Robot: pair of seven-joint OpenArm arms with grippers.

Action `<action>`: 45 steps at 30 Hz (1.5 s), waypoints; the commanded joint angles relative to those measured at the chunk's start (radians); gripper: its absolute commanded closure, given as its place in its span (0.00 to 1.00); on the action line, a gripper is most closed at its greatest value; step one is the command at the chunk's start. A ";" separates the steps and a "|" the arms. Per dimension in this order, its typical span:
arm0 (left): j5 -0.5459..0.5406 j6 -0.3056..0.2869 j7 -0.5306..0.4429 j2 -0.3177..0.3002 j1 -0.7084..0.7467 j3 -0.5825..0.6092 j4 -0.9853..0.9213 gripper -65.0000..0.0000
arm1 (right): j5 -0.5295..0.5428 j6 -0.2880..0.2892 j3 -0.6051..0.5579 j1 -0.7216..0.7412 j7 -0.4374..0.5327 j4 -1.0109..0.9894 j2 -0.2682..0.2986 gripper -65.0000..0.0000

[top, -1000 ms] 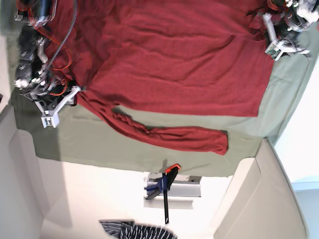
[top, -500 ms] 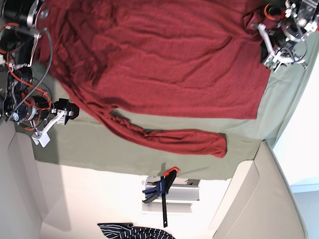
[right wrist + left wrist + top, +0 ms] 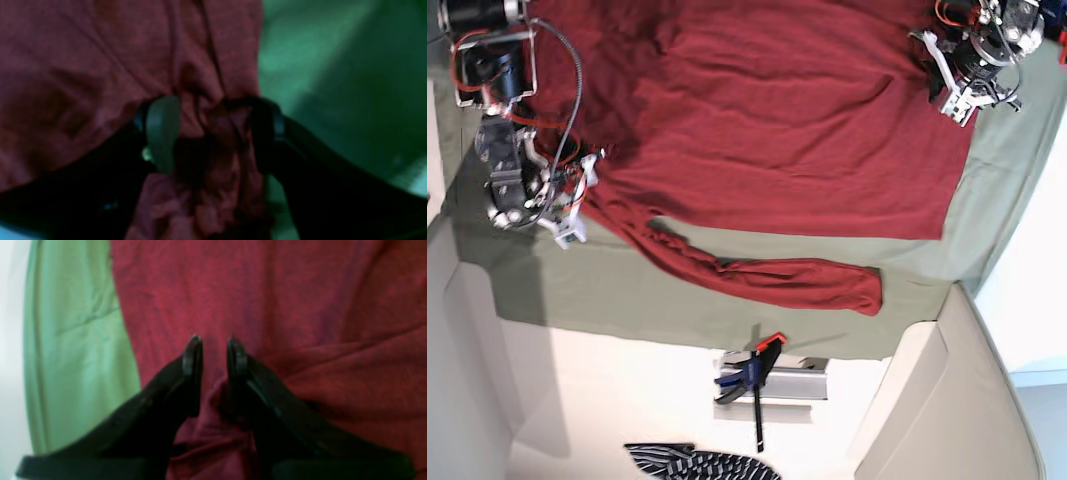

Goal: Fold the T-shirt properly
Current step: 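Hold the shirt edge with both grippers and smooth it flat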

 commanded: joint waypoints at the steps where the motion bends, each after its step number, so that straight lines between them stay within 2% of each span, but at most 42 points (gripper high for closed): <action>1: 0.001 0.001 -0.018 -0.018 -0.006 -0.010 0.013 0.75 | -0.032 -0.026 -0.001 0.032 0.010 0.027 0.008 0.47; 7: 0.001 0.001 -0.018 -0.018 -0.006 -0.010 0.013 0.75 | -0.073 -0.037 -0.001 0.033 0.022 0.073 0.008 0.47; 11: 0.001 0.001 -0.018 -0.018 -0.005 -0.010 0.013 0.75 | -0.100 -0.071 -0.001 0.033 0.055 0.076 0.009 0.47; 17: 0.001 0.001 -0.018 -0.018 -0.005 -0.010 0.013 0.75 | -0.089 -0.070 -0.001 0.032 0.097 0.072 0.008 0.47; 27: 0.001 0.001 -0.018 -0.018 -0.005 -0.010 0.013 0.75 | -0.087 -0.070 -0.001 0.032 0.062 0.108 0.008 0.47; 30: 0.001 0.001 -0.018 -0.018 -0.005 -0.010 0.013 0.75 | -0.048 -0.070 -0.001 0.032 0.072 0.146 0.008 0.47; 33: 0.001 0.001 -0.018 -0.018 -0.005 -0.010 0.013 0.75 | -0.001 -0.070 -0.001 0.033 0.093 0.169 0.008 0.47; 45: 0.001 0.001 -0.018 -0.018 -0.005 -0.010 0.013 0.75 | -0.010 -0.085 -0.001 0.029 0.200 0.092 0.005 0.47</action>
